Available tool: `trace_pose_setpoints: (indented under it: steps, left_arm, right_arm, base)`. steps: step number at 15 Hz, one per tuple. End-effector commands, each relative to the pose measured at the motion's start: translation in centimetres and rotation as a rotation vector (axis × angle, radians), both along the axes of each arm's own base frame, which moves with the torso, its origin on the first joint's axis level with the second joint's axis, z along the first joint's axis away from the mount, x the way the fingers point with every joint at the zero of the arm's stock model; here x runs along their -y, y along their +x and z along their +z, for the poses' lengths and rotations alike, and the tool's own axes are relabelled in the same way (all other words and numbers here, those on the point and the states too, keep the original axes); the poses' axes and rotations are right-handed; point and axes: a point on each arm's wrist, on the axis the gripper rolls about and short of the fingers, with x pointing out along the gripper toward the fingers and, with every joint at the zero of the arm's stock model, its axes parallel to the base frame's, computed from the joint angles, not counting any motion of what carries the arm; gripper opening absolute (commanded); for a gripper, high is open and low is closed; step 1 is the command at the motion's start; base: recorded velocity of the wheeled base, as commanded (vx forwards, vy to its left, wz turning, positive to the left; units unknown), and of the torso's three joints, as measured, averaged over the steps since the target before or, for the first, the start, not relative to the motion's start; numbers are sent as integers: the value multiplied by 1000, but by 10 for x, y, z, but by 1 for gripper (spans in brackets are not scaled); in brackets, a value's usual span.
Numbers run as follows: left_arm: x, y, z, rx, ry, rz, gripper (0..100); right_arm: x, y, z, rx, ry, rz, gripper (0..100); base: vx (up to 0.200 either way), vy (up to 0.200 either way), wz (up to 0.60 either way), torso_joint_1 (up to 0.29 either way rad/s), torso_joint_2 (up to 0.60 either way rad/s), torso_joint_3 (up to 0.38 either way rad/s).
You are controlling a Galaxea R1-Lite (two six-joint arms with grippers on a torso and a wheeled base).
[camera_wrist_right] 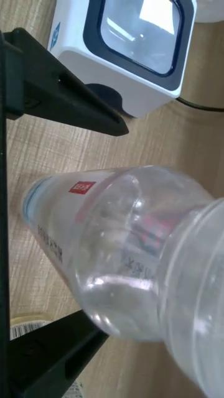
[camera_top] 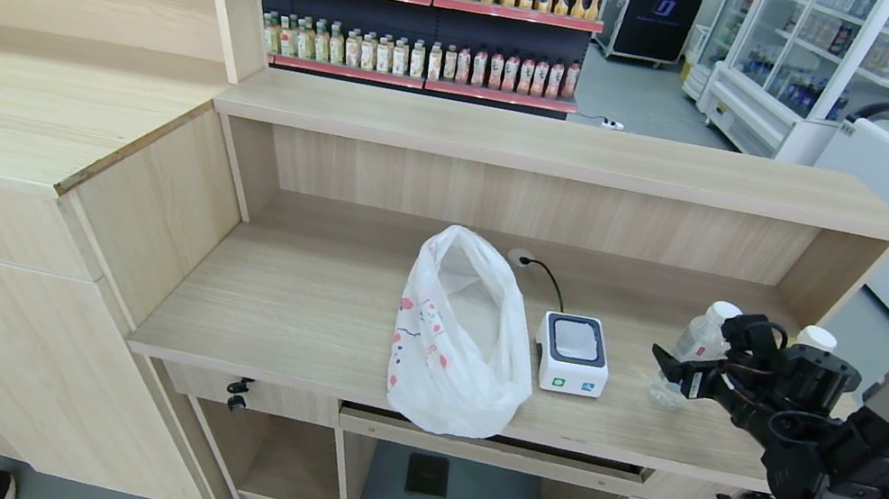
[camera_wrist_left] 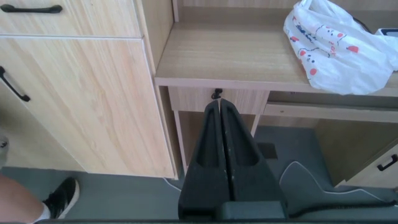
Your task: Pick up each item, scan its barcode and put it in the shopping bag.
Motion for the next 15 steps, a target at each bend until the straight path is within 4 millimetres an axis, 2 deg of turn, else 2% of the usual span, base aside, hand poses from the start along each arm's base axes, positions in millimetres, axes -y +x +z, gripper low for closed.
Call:
trace_pose_setpoints:
  steps: [1, 7, 8, 15]
  left_arm:
    - [0, 0, 0, 0, 0, 1, 0]
    - [0, 0, 0, 0, 1, 1, 0]
    - [0, 0, 0, 0, 1, 1, 0]
    - [0, 0, 0, 0, 0, 1, 0]
  right_arm:
    - [-3, 4, -2, 0, 1, 9, 100]
    - [-9, 13, -3, 7, 5, 21, 100]
    - [-9, 13, -4, 4, 5, 21, 0]
    - [0, 13, -8, -1, 3, -6, 0]
  base:
    - [0, 0, 0, 0, 0, 0]
    - [0, 0, 0, 0, 0, 0]
    - [0, 0, 0, 0, 0, 0]
    - [0, 0, 0, 0, 0, 0]
